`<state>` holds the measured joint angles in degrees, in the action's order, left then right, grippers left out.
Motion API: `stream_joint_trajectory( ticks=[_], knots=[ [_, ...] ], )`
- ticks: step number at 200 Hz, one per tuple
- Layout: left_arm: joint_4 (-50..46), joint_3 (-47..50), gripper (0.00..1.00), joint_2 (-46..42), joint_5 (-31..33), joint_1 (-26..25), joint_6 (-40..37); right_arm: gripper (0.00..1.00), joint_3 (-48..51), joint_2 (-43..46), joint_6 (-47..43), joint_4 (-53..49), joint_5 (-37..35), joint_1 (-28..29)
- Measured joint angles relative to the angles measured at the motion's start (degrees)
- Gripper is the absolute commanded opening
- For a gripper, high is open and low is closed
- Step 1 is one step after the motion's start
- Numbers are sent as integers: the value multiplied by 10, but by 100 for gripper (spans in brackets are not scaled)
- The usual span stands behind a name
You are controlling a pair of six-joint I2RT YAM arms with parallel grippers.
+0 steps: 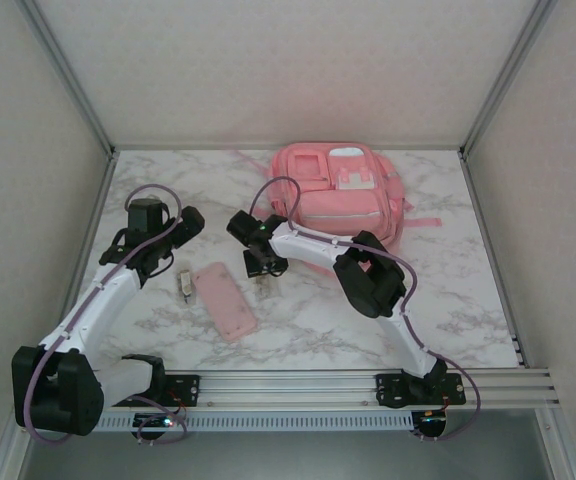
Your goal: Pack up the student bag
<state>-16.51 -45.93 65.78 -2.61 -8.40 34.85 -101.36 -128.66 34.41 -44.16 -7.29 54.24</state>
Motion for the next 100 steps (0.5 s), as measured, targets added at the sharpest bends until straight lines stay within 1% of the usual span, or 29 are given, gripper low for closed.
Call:
stream_joint_trajectory(
  ticks=[8,16,34,49,63,67,100],
  knots=[
    [0,0,100,0,-1,0,2,34,1,5,-2,3,0,0],
    [0,0,100,0,-2,0,4,32,2,12,-3,8,2,-1],
    [0,0,100,0,-3,0,9,22,7,25,-14,13,14,-1],
    [0,0,100,0,-5,0,12,15,16,37,-16,20,29,-2],
    [0,0,100,0,-6,0,14,5,26,51,-19,21,42,-3],
    [0,0,100,0,-6,0,15,0,28,55,-24,20,45,-4],
    [5,0,100,0,-16,0,21,0,50,88,-22,35,94,-19]
  ],
)
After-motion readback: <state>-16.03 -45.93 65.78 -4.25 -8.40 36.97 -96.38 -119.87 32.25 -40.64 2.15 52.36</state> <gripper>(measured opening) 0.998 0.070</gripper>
